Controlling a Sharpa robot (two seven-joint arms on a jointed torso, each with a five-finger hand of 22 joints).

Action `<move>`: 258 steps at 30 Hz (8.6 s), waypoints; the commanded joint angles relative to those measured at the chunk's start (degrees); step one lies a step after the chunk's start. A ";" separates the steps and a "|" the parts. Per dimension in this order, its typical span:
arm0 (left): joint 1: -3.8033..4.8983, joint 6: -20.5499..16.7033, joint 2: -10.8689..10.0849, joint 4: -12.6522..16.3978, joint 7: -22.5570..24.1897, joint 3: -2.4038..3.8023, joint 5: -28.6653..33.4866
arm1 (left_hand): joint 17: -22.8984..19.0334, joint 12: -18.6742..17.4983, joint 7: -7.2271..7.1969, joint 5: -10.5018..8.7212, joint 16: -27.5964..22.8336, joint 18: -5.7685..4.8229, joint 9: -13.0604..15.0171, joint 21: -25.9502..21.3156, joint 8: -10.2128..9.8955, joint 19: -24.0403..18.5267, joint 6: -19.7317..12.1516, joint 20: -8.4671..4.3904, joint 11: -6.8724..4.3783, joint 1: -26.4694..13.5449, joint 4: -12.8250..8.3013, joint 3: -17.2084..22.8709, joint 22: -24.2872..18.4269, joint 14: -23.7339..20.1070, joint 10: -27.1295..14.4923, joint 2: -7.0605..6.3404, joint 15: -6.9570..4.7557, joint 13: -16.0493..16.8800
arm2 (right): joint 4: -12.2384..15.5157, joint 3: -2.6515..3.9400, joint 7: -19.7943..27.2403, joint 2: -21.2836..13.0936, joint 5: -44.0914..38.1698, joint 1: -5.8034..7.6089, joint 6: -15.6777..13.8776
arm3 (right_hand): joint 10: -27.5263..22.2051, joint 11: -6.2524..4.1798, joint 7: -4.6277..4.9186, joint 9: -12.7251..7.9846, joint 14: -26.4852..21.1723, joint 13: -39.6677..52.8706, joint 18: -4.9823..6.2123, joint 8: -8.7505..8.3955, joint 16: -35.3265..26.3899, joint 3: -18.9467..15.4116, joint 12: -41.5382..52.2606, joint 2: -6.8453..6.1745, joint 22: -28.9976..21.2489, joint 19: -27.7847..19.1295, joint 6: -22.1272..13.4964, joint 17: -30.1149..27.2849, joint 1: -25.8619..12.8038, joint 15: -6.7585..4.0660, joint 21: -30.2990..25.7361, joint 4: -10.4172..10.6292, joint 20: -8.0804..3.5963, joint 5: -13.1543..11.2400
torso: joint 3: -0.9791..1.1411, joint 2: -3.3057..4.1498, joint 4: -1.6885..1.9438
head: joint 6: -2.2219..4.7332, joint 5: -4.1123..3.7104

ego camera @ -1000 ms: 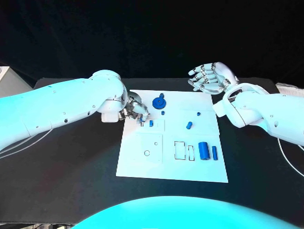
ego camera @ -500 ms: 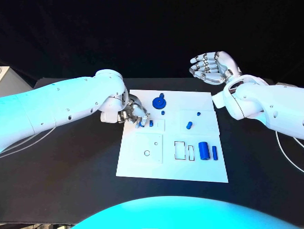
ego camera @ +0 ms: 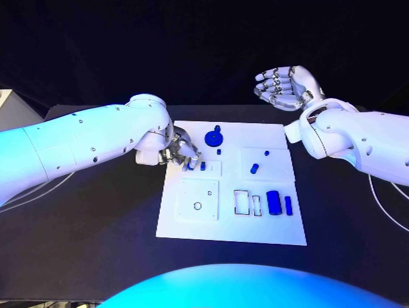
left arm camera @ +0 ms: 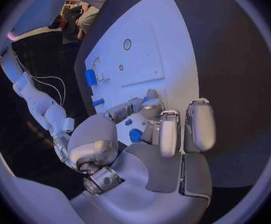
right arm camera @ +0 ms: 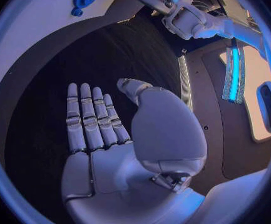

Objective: Assemble the parts on the task board

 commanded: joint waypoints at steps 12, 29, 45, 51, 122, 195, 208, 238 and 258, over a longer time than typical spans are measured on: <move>0.00 -2.81 0.23 0.09 1.38 -0.07 -2.45 | 15.10 0.32 -2.96 5.83 0.18 -0.50 0.14 0.43 -0.22 0.49 3.42 -0.16 -0.04 0.34 -8.87 8.70 6.02 6.06 0.26 0.84 -0.48 0.11 | -0.36 0.04 0.89 0.34 0.38 0.03 1.11 | -0.35 0.69 2.69 -0.53 -0.65 -0.17 0.36 -1.27 -1.79 -0.50 -3.48 0.58 -2.71 -1.06 0.38 -2.40 -0.55 0.34 -0.12 -0.81 0.40 0.35 | 0.06 -0.03 0.04 | 0.00 -0.09; -0.19 -1.58 -0.21 0.12 0.94 -0.90 -1.97 | 15.10 0.25 -2.97 5.85 0.18 -0.48 0.16 0.38 -0.25 0.44 3.43 -0.17 -0.04 0.36 -8.86 8.66 5.97 6.06 0.23 0.87 -0.49 -0.02 | -0.53 0.04 0.69 0.40 0.44 0.02 1.58 | -0.20 0.80 2.84 -0.65 -0.56 -0.16 0.34 -1.44 -1.91 -0.59 -3.96 0.60 -3.04 -1.08 0.37 -2.69 -0.55 0.51 -0.13 -0.92 0.45 0.37 | 0.08 -0.06 0.05 | 0.00 -0.12; -0.24 -1.64 -0.56 0.40 1.15 -0.94 -2.05 | 15.10 0.26 -2.98 5.92 0.18 -0.51 0.21 0.46 -0.33 0.52 3.47 -0.17 -0.06 0.41 -8.86 8.56 6.05 6.06 0.27 0.96 -0.51 0.06 | -0.65 0.03 0.73 0.48 0.51 0.00 1.63 | -0.12 0.89 2.94 -0.73 -0.52 -0.15 0.32 -1.56 -2.00 -0.67 -4.33 0.60 -3.30 -1.12 0.38 -2.91 -0.55 0.62 -0.14 -1.00 0.50 0.39 | 0.09 -0.03 -0.01 | 0.00 -0.10; -0.24 -1.62 -0.55 0.67 1.48 -0.94 -2.03 | 15.10 0.26 -2.98 5.92 0.18 -0.51 0.21 0.46 -0.33 0.52 3.47 -0.17 -0.06 0.41 -8.86 8.56 6.05 6.06 0.27 0.96 -0.51 0.06 | -0.68 0.03 0.72 0.51 0.51 0.00 1.62 | -0.12 0.89 2.94 -0.73 -0.52 -0.15 0.32 -1.56 -2.00 -0.67 -4.33 0.60 -3.30 -1.12 0.38 -2.91 -0.55 0.62 -0.14 -1.00 0.50 0.39 | 0.09 -0.05 0.03 | 0.00 -0.10; -0.35 -2.46 1.18 -0.45 0.16 -2.01 -0.56 | 15.10 0.56 -3.71 3.51 0.18 -0.84 3.36 0.54 -3.46 1.34 6.48 0.34 -0.37 -0.02 -1.07 -4.24 6.43 6.06 2.46 1.58 -0.51 3.09 | -0.84 0.02 0.63 0.59 0.67 -0.13 2.19 | 0.22 1.10 3.16 -1.00 -0.53 -0.13 0.25 -1.91 -2.26 -0.91 -5.41 0.63 -4.18 -1.59 0.49 -3.65 -0.47 0.98 -0.21 -1.31 0.77 0.57 | 0.10 -0.05 0.01 | 0.00 -0.37; -0.40 -9.80 -1.93 1.57 1.79 -0.82 -2.55 | 15.10 -0.44 -3.89 -10.03 0.18 -0.76 8.29 -0.32 -7.78 1.46 7.96 0.09 -0.43 8.95 14.04 -31.79 6.03 6.06 2.17 -8.58 -0.67 4.22 | -0.97 0.01 0.39 0.35 0.82 -0.53 2.71 | 1.60 1.42 3.48 -1.86 -0.96 -0.09 -0.07 -2.94 -2.32 -1.95 -8.22 0.93 -7.67 -7.43 1.18 -6.21 -0.69 1.56 -0.43 -1.80 1.40 0.68 | 0.05 -0.05 0.02 | 0.00 -0.80; -0.50 -26.33 -5.89 6.45 9.24 2.36 2.70 | 1.43 -12.65 1.21 -9.49 -9.67 3.69 6.69 -18.43 -12.47 -12.79 -4.06 2.62 4.05 21.39 17.82 -32.14 -8.78 -0.97 -16.03 -8.46 2.93 -14.53 | -1.11 0.01 0.46 0.14 1.00 -0.73 2.79 | 1.82 1.43 3.47 -1.95 -1.04 -0.08 -0.10 -3.02 -2.37 -1.99 -8.45 1.02 -8.04 -8.39 1.34 -6.51 -0.62 1.66 -0.42 -1.88 1.43 0.70 | 0.11 -0.11 0.04 | 0.00 -1.13; -6.55 -42.70 1.50 -0.93 41.18 -1.17 -27.30 | -27.95 -27.20 4.65 -10.30 -22.85 6.63 -20.71 -28.43 -25.45 -30.78 -5.84 7.52 9.85 43.35 0.01 -18.67 -13.73 -25.07 -32.87 -13.40 8.15 -31.44 | -1.56 0.00 0.51 -0.10 1.14 -1.06 2.92 | 2.13 1.37 3.38 -2.00 -1.02 -0.06 -0.05 -3.03 -2.34 -1.81 -8.59 1.22 -8.18 -8.15 1.57 -6.75 -0.32 1.63 -0.27 -2.11 1.44 0.73 | 0.10 0.03 -0.03 | 0.00 -2.03; -6.66 -35.93 4.91 -3.38 34.82 -1.41 -33.83 | -32.70 -29.14 4.07 -10.54 -21.93 6.66 -24.79 -30.66 -28.24 -30.01 -2.91 7.55 9.78 42.23 0.06 -21.39 -15.58 -27.10 -36.49 -13.72 7.83 -34.15 | -1.42 0.00 0.45 0.00 1.20 -1.04 2.87 | 2.17 1.36 3.37 -2.01 -0.99 -0.06 -0.04 -3.04 -2.33 -1.79 -8.63 1.25 -8.21 -8.13 1.61 -6.79 -0.30 1.62 -0.25 -2.13 1.44 0.73 | 0.18 0.01 -0.04 | 0.00 -2.24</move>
